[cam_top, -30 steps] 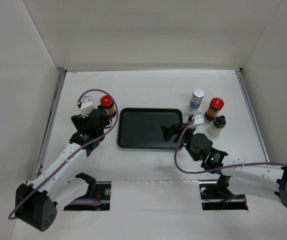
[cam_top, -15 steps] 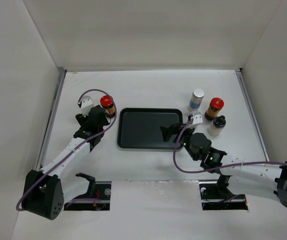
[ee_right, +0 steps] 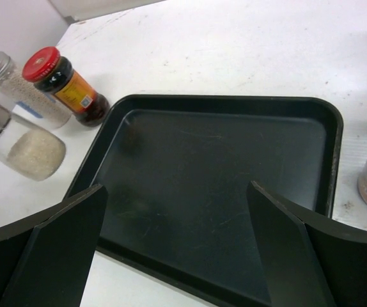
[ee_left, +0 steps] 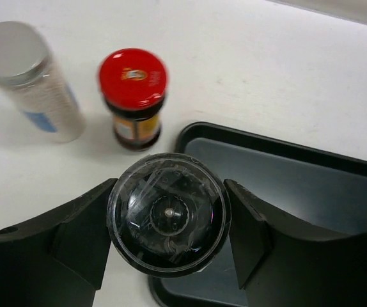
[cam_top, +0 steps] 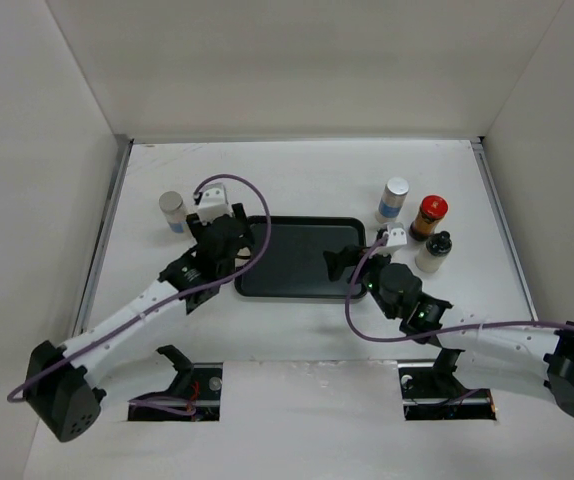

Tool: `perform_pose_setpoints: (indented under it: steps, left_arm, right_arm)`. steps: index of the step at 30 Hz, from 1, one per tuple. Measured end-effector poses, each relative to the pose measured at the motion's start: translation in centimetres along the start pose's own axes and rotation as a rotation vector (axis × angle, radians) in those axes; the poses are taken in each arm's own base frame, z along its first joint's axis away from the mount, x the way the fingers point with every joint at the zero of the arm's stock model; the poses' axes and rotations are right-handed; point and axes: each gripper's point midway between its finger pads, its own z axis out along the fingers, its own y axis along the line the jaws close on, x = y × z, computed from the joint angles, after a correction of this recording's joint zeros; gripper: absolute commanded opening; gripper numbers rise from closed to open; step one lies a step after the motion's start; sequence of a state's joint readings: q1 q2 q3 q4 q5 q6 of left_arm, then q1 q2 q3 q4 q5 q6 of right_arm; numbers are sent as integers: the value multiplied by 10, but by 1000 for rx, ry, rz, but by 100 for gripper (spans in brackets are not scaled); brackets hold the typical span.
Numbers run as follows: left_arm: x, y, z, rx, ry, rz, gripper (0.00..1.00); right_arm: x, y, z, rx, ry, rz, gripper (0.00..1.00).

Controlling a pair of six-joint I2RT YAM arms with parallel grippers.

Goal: Organize the condiment bottles

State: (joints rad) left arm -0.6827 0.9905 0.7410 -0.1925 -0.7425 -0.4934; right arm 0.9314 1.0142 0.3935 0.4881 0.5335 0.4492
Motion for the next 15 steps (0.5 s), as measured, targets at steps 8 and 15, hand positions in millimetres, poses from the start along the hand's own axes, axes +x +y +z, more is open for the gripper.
perform_pose_setpoints:
  steps: [8,15]
  left_arm:
    - [30,-52,48,44,66,82,38]
    - [46,-68,84,69,98,82,40]
  right_arm:
    - [2,-13,2,32,-1,10,97]
    - [-4,-13,-1,21,-25,32,97]
